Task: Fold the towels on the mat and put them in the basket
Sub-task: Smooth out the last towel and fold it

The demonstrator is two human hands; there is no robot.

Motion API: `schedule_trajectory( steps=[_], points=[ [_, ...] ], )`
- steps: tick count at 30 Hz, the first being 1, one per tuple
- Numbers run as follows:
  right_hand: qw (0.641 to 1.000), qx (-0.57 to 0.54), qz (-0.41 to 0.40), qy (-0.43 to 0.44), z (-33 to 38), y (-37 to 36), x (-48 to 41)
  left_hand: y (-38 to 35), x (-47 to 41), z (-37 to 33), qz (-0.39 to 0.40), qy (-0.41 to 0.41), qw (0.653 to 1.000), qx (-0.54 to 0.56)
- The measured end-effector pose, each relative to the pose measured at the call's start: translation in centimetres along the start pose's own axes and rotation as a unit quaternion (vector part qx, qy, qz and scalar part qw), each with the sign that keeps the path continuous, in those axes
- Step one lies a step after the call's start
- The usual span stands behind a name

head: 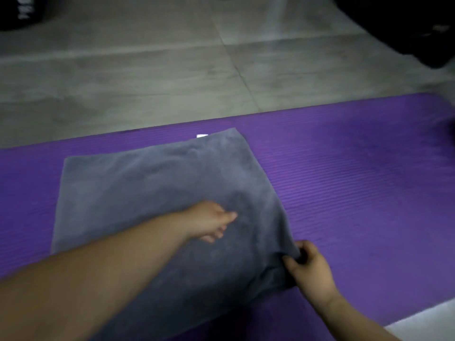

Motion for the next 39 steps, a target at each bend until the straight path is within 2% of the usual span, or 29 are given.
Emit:
schedule_trajectory(
  steps=[2,5,7,9,12,13,14,17,19,20,22,24,26,27,29,31,33,36,39],
  points=[
    [0.999,-0.016,0.014,0.029,0.4,-0.4,0.3,-3.7,-1.5,-4.6,-0.003,0.01,0.999,0.031],
    [0.994,-0.025,0.056,0.088,1.8,-1.3,0.7,-7.2,-2.9,-6.9,-0.091,0.025,0.991,-0.093],
    [0.987,-0.001,0.083,0.139,3.1,-1.8,0.8,-6.7,-3.1,-6.9,-0.166,0.015,0.972,-0.165],
    [0.971,0.03,0.113,0.209,5.3,-2.5,1.0,-4.4,-3.3,-5.6,-0.203,0.015,0.962,-0.183],
    [0.935,0.095,0.138,0.313,9.1,-4.7,1.1,0.8,-1.8,-2.0,-0.232,-0.003,0.959,-0.164],
    [0.908,0.136,0.135,0.374,10.7,-6.0,1.5,2.8,-1.1,-0.2,-0.243,-0.009,0.957,-0.155],
    [0.878,0.165,0.176,0.413,12.3,-7.7,2.1,4.9,-0.3,2.0,-0.251,-0.009,0.957,-0.146],
    [0.83,0.145,0.364,0.396,15.7,-13.6,5.1,9.8,2.0,10.3,-0.246,0.038,0.962,-0.117],
    [0.791,0.159,0.396,0.438,17.7,-17.1,7.0,11.7,2.9,16.0,-0.201,0.102,0.968,-0.11],
    [0.773,0.18,0.437,0.424,17.6,-18.9,8.3,12.2,3.1,18.5,-0.17,0.12,0.972,-0.105],
    [0.752,0.231,0.515,0.339,16.6,-22.3,10.4,12.8,2.8,22.2,-0.113,0.109,0.987,0.013],
    [0.73,0.299,0.532,0.308,16.5,-25.1,11.4,13.9,2.2,24.0,-0.105,0.089,0.977,0.162],
    [0.728,0.333,0.497,0.335,15.8,-27.6,12.4,15.8,1.1,24.4,-0.161,0.058,0.957,0.235],
    [0.734,0.355,0.463,0.346,15.2,-28.4,12.7,16.8,0.4,23.9,-0.192,0.034,0.955,0.226],
    [0.789,0.359,0.389,0.312,14.8,-29.1,13.0,19.2,-0.6,21.9,-0.257,-0.016,0.948,0.186],
    [0.826,0.329,0.311,0.335,13.9,-29.5,13.4,21.6,-1.4,19.4,-0.31,-0.037,0.933,0.18],
    [0.851,0.287,0.241,0.367,13.2,-29.1,14.1,23.3,-2.5,17.1,-0.311,-0.04,0.927,0.204],
    [0.862,0.28,0.15,0.396,13.1,-28.0,14.1,24.2,-4.1,14.9,-0.318,-0.044,0.927,0.195],
    [0.863,0.26,0.135,0.412,13.5,-27.7,14.4,25.7,-4.3,13.6,-0.351,-0.102,0.905,0.216]
  ],
)
Point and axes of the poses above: each hand's wrist, its own x-axis away from the middle knuckle, its own y-axis out of the back of the hand, z = x × y, the point moved 4 cm from there along -x, towards the middle knuckle, and after that the axes turned 15 degrees about y, right-handed, at the moved point
